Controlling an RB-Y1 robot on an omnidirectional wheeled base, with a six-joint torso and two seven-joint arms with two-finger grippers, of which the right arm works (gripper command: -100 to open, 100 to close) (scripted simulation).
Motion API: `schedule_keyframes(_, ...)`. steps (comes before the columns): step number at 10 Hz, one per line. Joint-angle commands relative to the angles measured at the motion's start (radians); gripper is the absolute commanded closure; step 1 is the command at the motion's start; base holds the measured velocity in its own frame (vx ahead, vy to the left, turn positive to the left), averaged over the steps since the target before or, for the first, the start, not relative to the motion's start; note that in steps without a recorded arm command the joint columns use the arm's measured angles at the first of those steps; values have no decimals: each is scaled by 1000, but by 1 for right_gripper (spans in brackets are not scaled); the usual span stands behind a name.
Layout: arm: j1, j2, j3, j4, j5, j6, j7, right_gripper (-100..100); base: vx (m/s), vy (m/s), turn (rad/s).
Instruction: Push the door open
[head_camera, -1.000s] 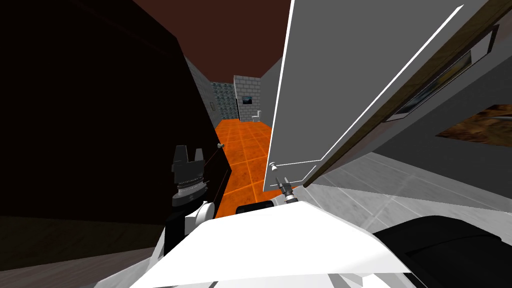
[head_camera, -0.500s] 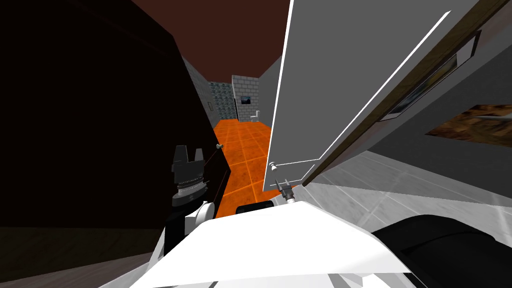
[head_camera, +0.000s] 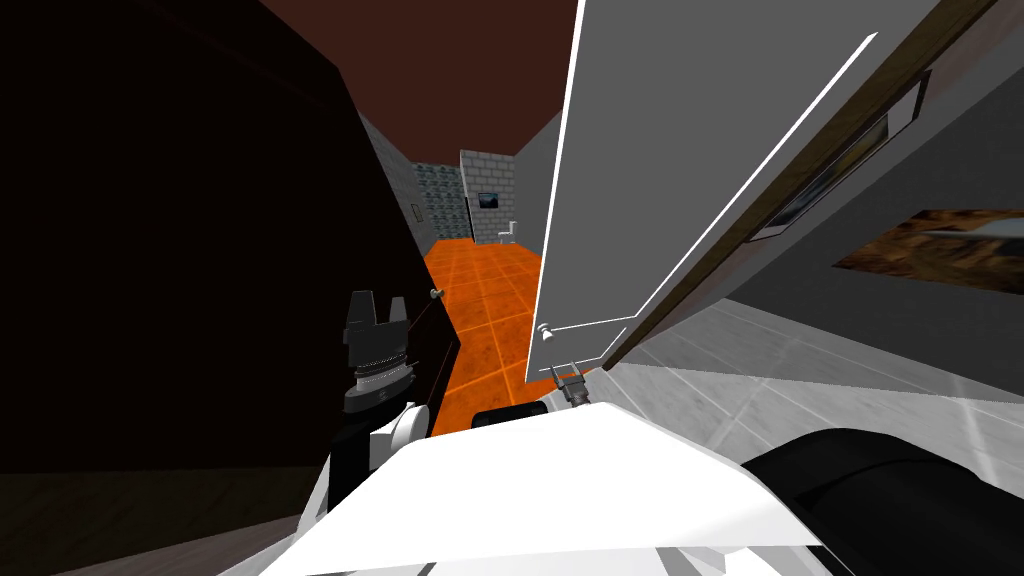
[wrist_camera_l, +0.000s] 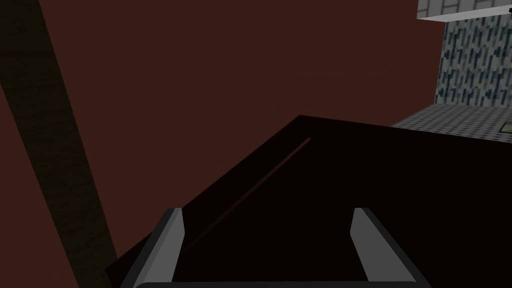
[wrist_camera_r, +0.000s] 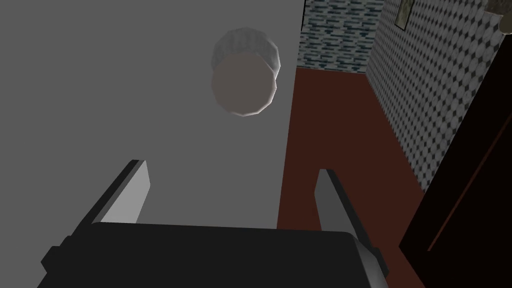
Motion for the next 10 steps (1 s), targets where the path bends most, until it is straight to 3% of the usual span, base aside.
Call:
schedule_keyframes(1, -11, -16, -4, 3, -1, 8, 0, -100, 93, 22, 22)
schedule_keyframes(4, -27, -21, -10, 7, -3, 20, 0, -100, 192, 14, 20)
schedule_keyframes(7, -48, -2, -17, 13, -5, 35, 1, -100, 223, 7, 21)
schedule_keyframes(8, -41, -7, -15, 9, -4, 32, 1, -100, 102, 1, 9)
schedule_keyframes(9, -41, -7, -15, 9, -4, 32, 1, 100, -12, 1, -2)
schedule_keyframes(10, -41, -7, -15, 9, -4, 32, 1, 100, -36, 1, 7)
